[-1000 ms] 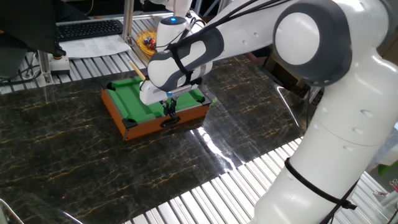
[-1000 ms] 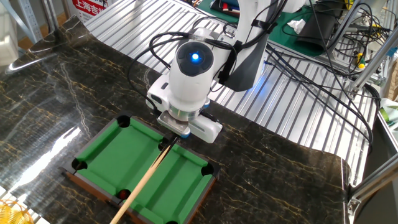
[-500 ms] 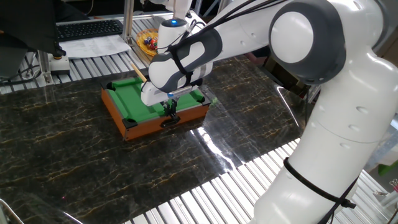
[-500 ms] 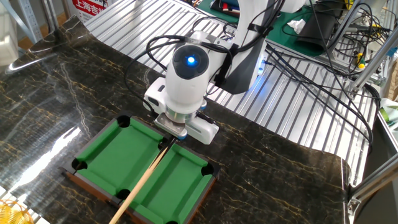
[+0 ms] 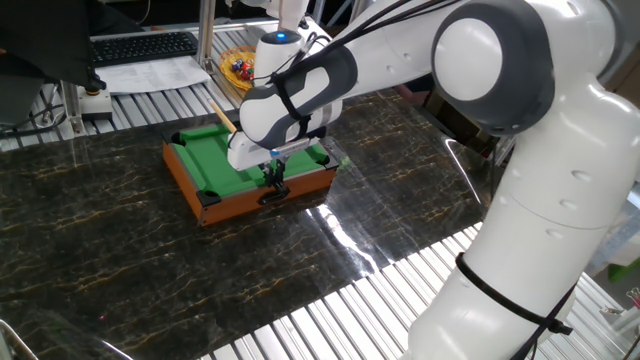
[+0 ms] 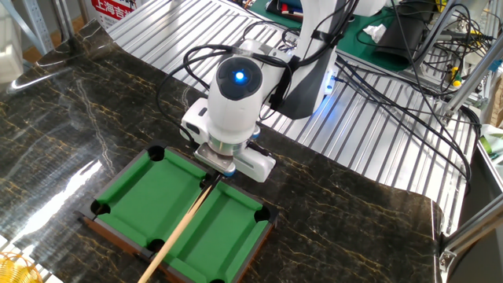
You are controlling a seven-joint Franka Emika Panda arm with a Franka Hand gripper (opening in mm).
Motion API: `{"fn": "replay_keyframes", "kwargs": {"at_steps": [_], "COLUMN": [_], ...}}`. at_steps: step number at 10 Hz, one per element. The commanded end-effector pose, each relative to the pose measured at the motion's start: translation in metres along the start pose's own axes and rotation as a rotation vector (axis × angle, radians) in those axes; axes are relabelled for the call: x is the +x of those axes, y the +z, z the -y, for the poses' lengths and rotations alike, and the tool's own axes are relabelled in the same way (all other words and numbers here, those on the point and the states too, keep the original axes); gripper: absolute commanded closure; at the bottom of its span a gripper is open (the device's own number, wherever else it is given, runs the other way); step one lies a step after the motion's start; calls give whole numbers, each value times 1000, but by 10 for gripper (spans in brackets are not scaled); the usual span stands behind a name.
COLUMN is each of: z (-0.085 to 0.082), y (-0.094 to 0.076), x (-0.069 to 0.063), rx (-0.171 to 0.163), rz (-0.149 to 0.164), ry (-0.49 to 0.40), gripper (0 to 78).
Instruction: Hit the pool ball
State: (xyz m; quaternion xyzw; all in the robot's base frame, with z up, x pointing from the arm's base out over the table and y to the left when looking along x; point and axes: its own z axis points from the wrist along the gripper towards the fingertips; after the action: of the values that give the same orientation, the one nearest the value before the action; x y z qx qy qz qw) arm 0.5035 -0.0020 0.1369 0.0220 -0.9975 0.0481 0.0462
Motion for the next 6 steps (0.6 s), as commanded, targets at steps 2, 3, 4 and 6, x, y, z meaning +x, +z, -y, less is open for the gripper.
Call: {"fn": "replay_keyframes", "kwargs": {"at_steps": [2, 3, 4, 6], "z": [2, 3, 6, 7], "y": [2, 2, 5, 5], "x": [0, 0, 1, 1], "rx": [1, 1, -3, -33], "rz": [-14, -15, -16, -16], "ry": [-13, -17, -29, -26], "gripper": [764, 764, 764, 764]}}
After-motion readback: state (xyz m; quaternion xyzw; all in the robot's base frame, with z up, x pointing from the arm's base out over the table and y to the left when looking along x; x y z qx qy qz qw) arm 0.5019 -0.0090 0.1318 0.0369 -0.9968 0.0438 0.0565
